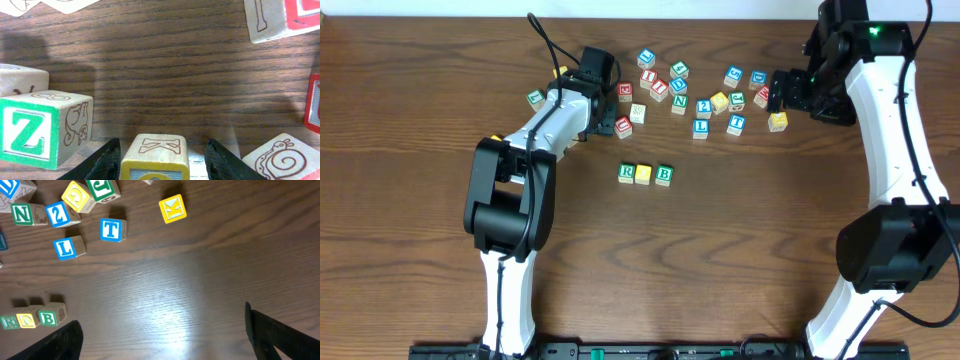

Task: Spell out ROBOT
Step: 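Carry the yellow O block forward and set it right of the green B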

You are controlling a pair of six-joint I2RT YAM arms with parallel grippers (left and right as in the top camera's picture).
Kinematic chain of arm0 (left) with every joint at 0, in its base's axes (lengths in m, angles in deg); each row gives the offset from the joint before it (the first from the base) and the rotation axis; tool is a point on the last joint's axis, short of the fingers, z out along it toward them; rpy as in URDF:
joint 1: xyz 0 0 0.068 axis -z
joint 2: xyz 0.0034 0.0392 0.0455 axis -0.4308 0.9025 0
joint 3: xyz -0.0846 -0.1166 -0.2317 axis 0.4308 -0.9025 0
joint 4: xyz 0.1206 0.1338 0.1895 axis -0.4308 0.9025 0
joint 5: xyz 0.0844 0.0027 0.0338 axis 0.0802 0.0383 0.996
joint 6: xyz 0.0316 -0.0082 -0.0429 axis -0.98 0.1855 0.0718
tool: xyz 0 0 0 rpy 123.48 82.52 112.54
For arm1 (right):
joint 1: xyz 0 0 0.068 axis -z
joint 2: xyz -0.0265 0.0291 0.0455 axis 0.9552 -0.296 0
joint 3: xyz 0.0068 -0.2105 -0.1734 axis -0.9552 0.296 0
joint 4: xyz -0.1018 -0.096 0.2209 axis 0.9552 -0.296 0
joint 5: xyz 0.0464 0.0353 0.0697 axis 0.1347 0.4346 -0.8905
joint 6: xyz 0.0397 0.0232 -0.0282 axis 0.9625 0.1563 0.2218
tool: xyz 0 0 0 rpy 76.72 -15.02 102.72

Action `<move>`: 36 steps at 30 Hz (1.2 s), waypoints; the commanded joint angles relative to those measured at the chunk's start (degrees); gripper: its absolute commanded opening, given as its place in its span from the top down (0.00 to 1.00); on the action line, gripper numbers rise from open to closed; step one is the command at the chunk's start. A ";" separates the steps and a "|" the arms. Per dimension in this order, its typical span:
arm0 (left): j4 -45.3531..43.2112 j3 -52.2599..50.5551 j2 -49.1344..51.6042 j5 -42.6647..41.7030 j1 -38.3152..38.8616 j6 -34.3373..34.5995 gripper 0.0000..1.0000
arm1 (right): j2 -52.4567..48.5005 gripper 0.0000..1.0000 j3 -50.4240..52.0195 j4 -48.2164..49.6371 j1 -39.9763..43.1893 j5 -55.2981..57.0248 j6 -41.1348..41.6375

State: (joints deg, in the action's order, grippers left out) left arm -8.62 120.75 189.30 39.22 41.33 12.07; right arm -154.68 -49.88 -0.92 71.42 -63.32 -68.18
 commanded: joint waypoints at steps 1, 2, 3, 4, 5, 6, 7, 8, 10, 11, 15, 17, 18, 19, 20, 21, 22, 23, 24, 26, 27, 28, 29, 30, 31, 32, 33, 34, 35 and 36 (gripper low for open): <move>-0.52 -0.37 0.83 0.20 -0.02 -0.20 0.53 | 0.04 0.01 -0.63 -0.11 -0.24 0.87 -0.39; -0.52 -0.35 0.74 0.20 -0.04 -0.20 0.58 | 0.04 0.01 -0.63 -0.11 -0.24 0.87 -0.39; -0.52 -0.35 0.68 0.17 -0.04 -0.20 0.62 | 0.04 0.01 -0.63 -0.11 -0.24 0.87 -0.39; -0.52 -0.35 0.50 0.20 -0.04 -0.20 0.65 | 0.04 0.01 -0.63 -0.09 -0.24 0.87 -0.39; -0.52 -0.35 0.37 0.20 -0.04 -0.20 0.66 | 0.04 0.01 -0.63 -0.07 -0.24 0.87 -0.39; -0.50 -0.35 0.15 0.20 -0.04 -0.20 0.67 | 0.04 0.01 -0.63 -0.02 -0.24 0.90 -0.39; -0.50 -0.35 -0.07 0.22 -0.04 -0.20 0.69 | 0.04 0.01 -0.63 0.04 -0.22 0.87 -0.39; -0.50 -0.35 -0.42 0.20 -0.04 -0.20 0.71 | 0.04 0.01 -0.63 0.09 -0.24 0.87 -0.39; -0.48 -0.35 -1.40 0.20 -0.04 -0.20 0.71 | 0.04 0.01 -0.63 0.11 -0.24 0.90 -0.39; -0.50 -0.35 -1.95 0.20 -0.04 -0.20 0.70 | 0.04 0.01 -0.63 0.11 -0.22 0.87 -0.39; -0.44 -0.35 -4.63 0.17 0.02 -0.15 0.71 | 0.04 0.01 -0.63 0.11 -0.22 0.87 -0.39; -0.22 -0.35 -6.67 0.15 0.35 -0.15 0.71 | 0.04 0.01 -0.63 0.11 -0.22 0.87 -0.39; 0.13 -0.35 -7.76 0.15 0.63 0.09 0.71 | 0.04 0.01 -0.63 0.09 -0.24 0.87 -0.39; 0.50 -0.35 -8.85 0.13 0.94 0.66 0.70 | 0.04 0.01 -0.63 0.09 -0.22 0.87 -0.39; 0.92 -0.35 -9.90 0.13 1.33 1.57 0.70 | 0.04 0.01 -0.63 0.07 -0.22 0.87 -0.39; 1.38 -0.35 -10.93 0.07 1.79 2.73 0.71 | 0.04 0.01 -0.63 0.09 -0.22 0.90 -0.39; 2.67 -0.35 -13.00 -1.64 3.15 4.20 0.70 | 0.04 0.01 -0.63 0.11 -0.24 0.87 -0.39; 3.56 -0.35 -13.92 -3.19 4.02 5.05 0.70 | 0.04 0.01 -0.63 0.15 -0.24 0.87 -0.39; 4.35 -0.35 -14.58 -4.76 4.85 6.14 0.70 | 0.04 0.01 -0.63 0.24 -0.24 0.87 -0.39; 5.81 -0.35 -15.32 -8.68 6.97 9.53 0.70 | 0.04 0.01 -0.63 0.35 -0.22 0.85 -0.37; 6.27 -0.35 -15.32 -10.27 8.07 11.10 0.70 | 0.04 0.01 -0.63 0.37 -0.24 0.85 -0.39; 6.75 -0.37 -15.21 -11.65 9.18 12.79 0.71 | 0.04 0.01 -0.63 0.39 -0.24 0.85 -0.39; 7.17 -0.37 -14.86 -12.83 10.69 14.69 0.70 | 0.04 0.01 -0.63 0.39 -0.22 0.85 -0.39; 7.43 -0.37 -14.64 -13.60 11.96 16.04 0.70 | 0.04 0.01 -0.63 0.39 -0.22 0.87 -0.39; 7.82 -0.37 -14.23 -14.34 13.33 16.98 0.70 | 0.04 0.01 -0.63 0.37 -0.22 0.87 -0.39; 8.24 -0.37 -13.92 -14.53 14.64 17.90 0.70 | 0.04 0.01 -0.63 0.35 -0.22 0.90 -0.39; 8.70 -0.37 -13.55 -14.47 16.28 18.32 0.70 | 0.04 0.01 -0.63 0.35 -0.22 0.90 -0.42; 8.85 -0.37 -13.20 -14.47 17.27 18.32 0.71 | 0.04 0.01 -0.63 0.35 -0.22 0.90 -0.42; 8.96 -0.37 -12.76 -14.45 18.69 18.29 0.70 | 0.04 0.01 -0.63 0.35 -0.22 0.90 -0.42; 9.05 -0.37 -12.24 -14.34 19.85 18.32 0.70 | 0.04 0.01 -0.63 0.37 -0.22 0.87 -0.42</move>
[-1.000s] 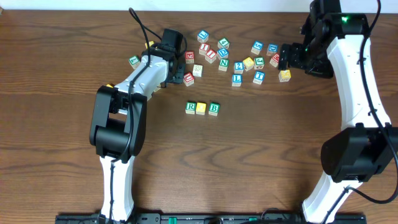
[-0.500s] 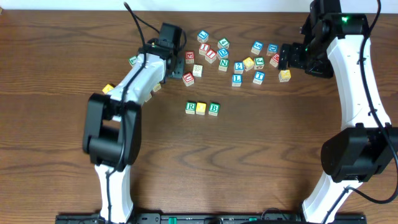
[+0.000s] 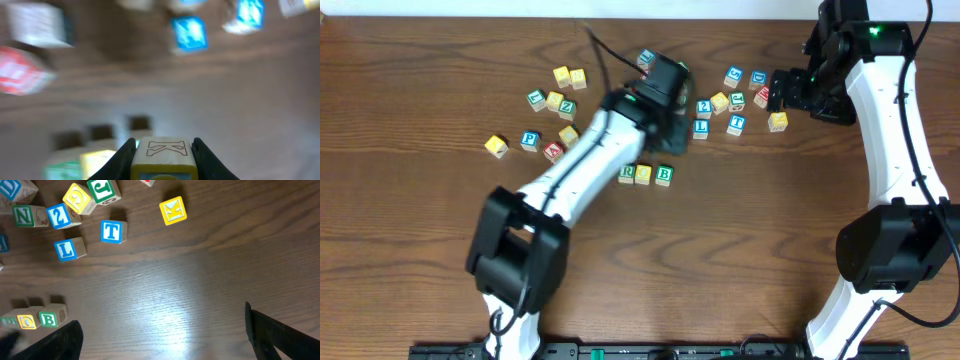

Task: Spell out ROBOT
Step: 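Carry the yellow O block forward and set it right of the green B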

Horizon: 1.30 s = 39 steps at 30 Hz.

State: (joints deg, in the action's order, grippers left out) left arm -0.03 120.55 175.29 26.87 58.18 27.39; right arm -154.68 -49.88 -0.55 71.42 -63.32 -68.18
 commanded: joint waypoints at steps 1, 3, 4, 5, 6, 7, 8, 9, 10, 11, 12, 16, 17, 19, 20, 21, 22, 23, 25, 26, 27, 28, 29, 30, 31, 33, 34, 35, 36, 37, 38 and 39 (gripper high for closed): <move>0.46 -0.20 3.04 -0.90 5.60 3.02 0.70 | 0.04 0.01 -0.63 0.00 -0.22 0.87 -0.39; 0.39 -0.20 4.37 0.33 7.37 3.02 0.70 | 0.04 0.01 -0.63 -0.04 -0.22 0.87 -0.42; 0.24 -0.20 5.05 0.79 8.04 3.04 0.70 | 0.04 0.01 -0.63 -0.07 -0.22 0.87 -0.39; 0.07 -0.20 6.58 1.16 9.14 3.23 0.70 | 0.04 0.01 -0.63 -0.07 -0.22 0.87 -0.39; -0.02 -0.20 7.54 1.27 9.60 3.23 0.70 | 0.04 0.01 -0.63 -0.07 -0.22 0.87 -0.39; -0.04 -0.20 8.33 1.38 9.84 3.23 0.71 | 0.04 0.01 -0.63 -0.09 -0.22 0.87 -0.39; -0.09 -0.20 9.03 1.53 9.92 3.26 0.70 | 0.04 0.01 -0.63 -0.11 -0.22 0.87 -0.39; -0.13 -0.20 9.90 1.75 9.97 3.48 0.70 | 0.04 0.01 -0.63 -0.13 -0.24 0.87 -0.39; -0.13 -0.20 10.56 2.14 9.94 3.67 0.70 | 0.04 0.01 -0.63 -0.17 -0.24 0.87 -0.39; -0.15 -0.20 11.21 2.67 9.81 3.67 0.70 | 0.04 0.01 -0.63 -0.20 -0.24 0.87 -0.39; -0.17 -0.20 11.47 3.08 9.70 3.67 0.70 | 0.04 0.01 -0.63 -0.24 -0.24 0.87 -0.39; -0.20 -0.20 11.89 6.36 9.35 3.67 0.70 | 0.04 0.01 -0.63 -0.28 -0.24 0.87 -0.39; -0.20 -0.20 11.89 8.22 9.35 3.67 0.70 | 0.04 0.01 -0.63 -0.28 -0.24 0.87 -0.39; -0.13 -0.20 11.93 12.26 9.35 3.65 0.70 | 0.04 0.01 -0.63 -0.28 -0.24 0.87 -0.39; -0.15 -0.20 12.02 14.36 9.35 3.67 0.70 | 0.04 0.01 -0.63 -0.28 -0.24 0.87 -0.39; -0.22 -0.20 12.07 15.50 9.35 3.67 0.70 | 0.04 0.01 -0.63 -0.28 -0.24 0.87 -0.39; -0.33 -0.20 12.09 16.33 9.35 3.67 0.70 | 0.04 0.01 -0.63 -0.28 -0.24 0.87 -0.39; -0.63 -0.20 12.09 16.61 9.35 3.67 0.70 | 0.04 0.01 -0.63 -0.28 -0.24 0.87 -0.39; -0.83 -0.20 12.09 16.61 9.35 3.65 0.70 | 0.04 0.01 -0.63 -0.33 -0.24 0.87 -0.39; -0.83 -0.20 12.09 16.68 9.35 3.67 0.71 | 0.04 0.01 -0.63 -0.35 -0.24 0.87 -0.39; -0.81 -0.20 12.09 16.98 9.35 3.72 0.71 | 0.04 0.01 -0.63 -0.39 -0.24 0.87 -0.39; -0.61 -0.20 12.09 17.64 9.35 4.42 0.71 | 0.04 0.01 -0.63 -0.39 -0.24 0.87 -0.39; -0.22 -0.20 12.09 18.64 9.35 6.03 0.71 | 0.04 0.01 -0.63 -0.39 -0.24 0.87 -0.39; 0.11 -0.20 12.09 19.02 9.35 7.17 0.71 | 0.04 0.01 -0.63 -0.39 -0.24 0.87 -0.39; 0.44 -0.20 12.09 18.97 9.35 7.98 0.71 | 0.04 0.01 -0.63 -0.37 -0.24 0.87 -0.39; 1.03 -0.20 12.09 18.97 9.35 9.81 0.71 | 0.04 0.01 -0.63 -0.39 -0.24 0.87 -0.39; 1.20 -0.20 12.09 18.95 9.35 11.04 0.71 | 0.04 0.01 -0.63 -0.42 -0.22 0.87 -0.39; 1.33 -0.20 12.09 18.95 9.35 11.63 0.71 | 0.04 0.01 -0.63 -0.42 -0.24 0.87 -0.39; 1.38 -0.20 12.09 18.93 9.35 12.74 0.71 | 0.04 0.01 -0.63 -0.42 -0.24 0.87 -0.39; 1.46 -0.20 12.09 18.75 9.35 13.60 0.71 | 0.04 0.01 -0.63 -0.42 -0.24 0.87 -0.39; 1.51 -0.20 12.09 18.75 9.35 13.99 0.70 | 0.04 0.01 -0.63 -0.42 -0.22 0.87 -0.39; 1.49 -0.20 12.09 18.75 9.35 14.12 0.70 | 0.04 0.01 -0.63 -0.42 -0.24 0.87 -0.39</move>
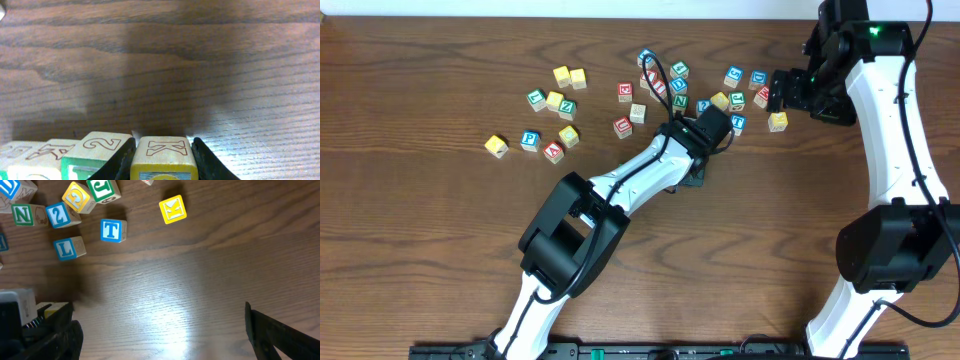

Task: Spell out ROBOT
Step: 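Carry the yellow O block forward and set it right of the green B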

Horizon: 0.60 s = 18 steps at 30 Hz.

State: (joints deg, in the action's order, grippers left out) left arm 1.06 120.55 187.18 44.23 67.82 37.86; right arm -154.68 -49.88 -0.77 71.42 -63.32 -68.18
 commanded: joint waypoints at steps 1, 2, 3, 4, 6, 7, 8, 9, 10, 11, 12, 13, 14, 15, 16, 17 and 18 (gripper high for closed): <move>0.37 -0.20 0.20 1.40 -0.28 3.65 0.70 | 0.04 0.01 -0.63 -0.20 -0.24 0.87 -0.39; 0.24 -0.20 0.20 1.42 -0.28 3.65 0.69 | 0.04 0.01 -0.63 -0.22 -0.24 0.87 -0.39; 0.20 -0.20 0.20 1.40 -0.28 3.65 0.69 | 0.04 0.01 -0.63 -0.22 -0.24 0.87 -0.39; 0.20 -0.20 0.20 1.42 -0.28 3.65 0.62 | 0.04 0.01 -0.63 -0.20 -0.24 0.87 -0.39; 0.22 -0.20 0.20 1.40 -0.28 3.65 0.58 | 0.04 0.01 -0.63 -0.20 -0.22 0.87 -0.39; 0.20 -0.20 0.20 1.42 -0.28 3.65 0.58 | 0.04 0.01 -0.63 -0.20 -0.24 0.87 -0.39; 0.20 -0.20 0.20 1.42 -0.28 3.65 0.57 | 0.04 0.01 -0.63 -0.20 -0.24 0.87 -0.39; 0.17 -0.20 0.20 1.42 -0.28 3.65 0.57 | 0.04 0.01 -0.63 -0.20 -0.24 0.87 -0.39; 0.15 -0.20 0.20 1.42 -0.28 3.63 0.57 | 0.04 0.01 -0.63 -0.17 -0.24 0.87 -0.39; 0.00 -0.20 0.20 1.42 -0.28 3.63 0.57 | 0.04 0.01 -0.63 -0.15 -0.24 0.87 -0.39; -0.31 -0.15 0.15 1.42 -0.28 3.50 0.57 | 0.04 0.01 -0.63 -0.15 -0.24 0.87 -0.39; -0.70 -0.15 0.02 1.42 -0.28 2.84 0.57 | 0.04 0.01 -0.63 -0.15 -0.24 0.87 -0.39; -1.03 -0.11 -0.11 1.42 -0.35 2.19 0.57 | 0.04 0.01 -0.63 -0.15 -0.24 0.87 -0.39; -0.87 0.72 -0.59 1.42 -0.68 0.55 0.57 | 0.04 0.01 -0.63 -0.07 -0.24 0.87 -0.39; -0.39 1.53 -1.05 1.40 -0.94 -0.52 0.57 | 0.04 0.01 -0.63 0.00 -0.24 0.87 -0.39; 0.09 2.29 -1.53 1.40 -1.29 -1.38 0.57 | 0.04 0.01 -0.63 0.02 -0.24 0.87 -0.39; 0.61 3.15 -2.34 1.42 -1.73 -2.14 0.57 | 0.04 0.01 -0.63 0.04 -0.24 0.87 -0.39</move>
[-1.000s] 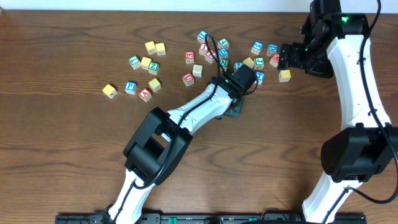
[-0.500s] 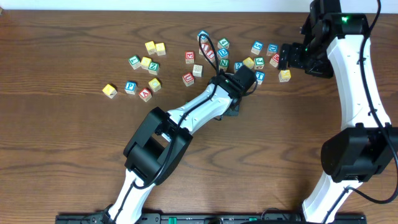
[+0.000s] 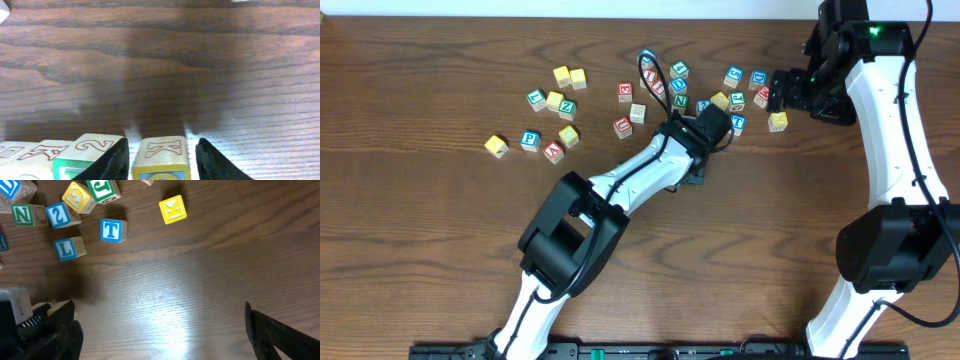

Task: Spell out ROBOT
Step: 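Carry the yellow O block forward and set it right of the green B, then lift the left gripper away to the left and move the right gripper to the pile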

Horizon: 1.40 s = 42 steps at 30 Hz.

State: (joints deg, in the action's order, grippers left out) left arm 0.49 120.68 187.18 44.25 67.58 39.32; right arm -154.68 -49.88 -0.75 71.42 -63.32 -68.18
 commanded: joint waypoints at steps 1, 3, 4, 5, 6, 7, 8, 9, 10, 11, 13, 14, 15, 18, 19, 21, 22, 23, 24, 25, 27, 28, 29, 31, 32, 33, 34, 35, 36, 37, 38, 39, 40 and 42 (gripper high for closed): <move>1.51 3.72 -3.39 1.38 -2.01 -4.52 0.57 | 0.04 0.01 -0.63 0.02 -0.24 0.87 -0.39; 1.68 4.70 -6.58 1.38 -3.65 -5.97 0.57 | 0.04 0.01 -0.63 0.24 -0.24 0.81 -0.37; 1.66 4.90 -8.15 1.38 -4.48 -6.62 0.57 | 0.04 0.01 -0.63 0.68 -0.31 0.61 -0.39; 1.66 4.98 -9.53 1.38 -5.20 -7.23 0.57 | 0.04 0.01 -0.63 1.09 -0.42 0.61 -0.39; 1.68 4.98 -11.15 1.40 -6.08 -7.72 0.57 | 0.04 0.01 -0.63 1.95 -0.68 0.61 -0.39; 1.88 4.98 -12.76 1.40 -7.15 -8.04 0.57 | 0.04 0.01 -0.63 2.69 -1.01 0.61 -0.39; 2.10 4.98 -13.97 1.40 -7.96 -8.13 0.57 | 0.04 0.01 -0.63 3.45 -1.44 0.55 -0.39; 2.32 4.98 -15.82 1.40 -9.33 -8.46 0.57 | 0.04 0.01 -0.63 4.22 -2.10 0.46 -0.39; 2.56 4.98 -17.20 1.40 -10.54 -8.87 0.57 | 0.04 0.01 -0.63 4.76 -2.73 0.46 -0.39; 2.78 4.98 -18.56 1.42 -11.78 -9.07 0.57 | 0.04 0.01 -0.63 5.29 -3.39 0.46 -0.39; 3.85 4.96 -21.97 1.42 -15.76 -9.07 0.57 | -0.11 0.01 -0.63 7.37 -5.35 0.48 -0.35; 4.26 4.96 -22.77 1.42 -17.03 -9.09 0.57 | -0.35 0.01 -0.63 8.41 -6.03 0.46 -0.31; 4.85 4.96 -23.65 1.42 -18.71 -9.22 0.57 | -0.59 0.01 -0.63 9.22 -6.58 0.48 0.33; 6.69 4.96 -24.68 1.42 -22.95 -9.92 0.57 | -2.21 0.03 -0.63 11.06 -8.17 0.50 3.41; 7.26 4.96 -24.70 1.42 -24.13 -9.92 0.57 | -2.93 0.05 -0.63 11.26 -8.50 0.70 4.39; 8.48 4.94 -24.68 1.42 -26.49 -9.92 0.57 | -4.57 0.09 -0.63 11.56 -8.98 0.70 6.75; 8.83 4.85 -24.55 1.44 -27.54 -9.92 0.57 | -5.51 0.11 -0.63 11.76 -9.16 0.81 7.63; 8.92 4.63 -24.46 1.44 -28.44 -9.92 0.57 | -6.40 0.12 -0.63 11.87 -9.25 1.07 8.50; 8.92 4.26 -24.33 1.44 -29.33 -9.90 0.57 | -7.67 0.15 -0.63 12.07 -9.31 1.75 9.70; 8.94 4.04 -24.15 1.44 -29.99 -9.92 0.57 | -8.63 0.16 -0.63 12.13 -9.29 2.56 10.71; 9.38 3.78 -23.69 1.44 -30.97 -9.90 0.57 | -10.88 0.20 -0.63 12.04 -9.27 4.15 12.11; 9.66 3.72 -23.58 1.44 -31.30 -9.90 0.57 | -11.87 0.23 -0.63 12.02 -9.20 4.35 12.11; 9.84 3.56 -23.34 1.44 -31.45 -9.92 0.57 | -12.87 0.25 -0.63 12.07 -9.11 4.33 12.11; 9.97 3.43 -23.17 1.44 -31.45 -9.90 0.57 | -14.38 0.27 -0.63 12.39 -9.05 4.35 12.07; 9.97 3.43 -23.08 1.44 -31.43 -9.90 0.57 | -15.13 0.28 -0.63 12.79 -9.07 4.33 12.07; 9.97 3.43 -23.08 1.44 -31.43 -9.90 0.57 | -15.63 0.28 -0.63 13.16 -9.07 4.33 12.07; 9.92 3.43 -23.08 1.44 -31.39 -9.90 0.57 | -16.06 0.28 -0.63 13.55 -9.07 4.33 12.07; 9.75 3.43 -23.08 1.44 -31.39 -9.90 0.57 | -16.85 0.28 -0.63 14.45 -9.07 4.50 12.04; 9.75 3.43 -23.08 1.44 -31.39 -9.90 0.57 | -17.22 0.29 -0.63 14.84 -9.07 4.61 12.02; 9.77 3.43 -23.08 1.44 -31.39 -9.90 0.57 | -17.62 0.30 -0.63 15.21 -9.07 4.79 12.02; 9.79 3.43 -23.08 1.44 -31.39 -9.90 0.57 | -17.90 0.33 -0.63 15.56 -9.07 4.85 12.02; 9.79 3.43 -23.08 1.44 -31.39 -9.90 0.57 | -18.32 0.36 -0.63 15.89 -9.07 4.96 12.04; 9.81 3.43 -23.08 1.44 -31.39 -9.90 0.57 | -18.69 0.38 -0.63 16.31 -9.07 5.03 12.04; 9.79 3.43 -23.08 1.44 -31.39 -9.90 0.57 | -19.71 0.40 -0.63 16.90 -9.07 5.01 12.66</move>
State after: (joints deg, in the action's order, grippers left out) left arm 10.11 124.68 163.27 45.30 36.17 30.17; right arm -172.29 -49.88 15.47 62.43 -59.47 -56.77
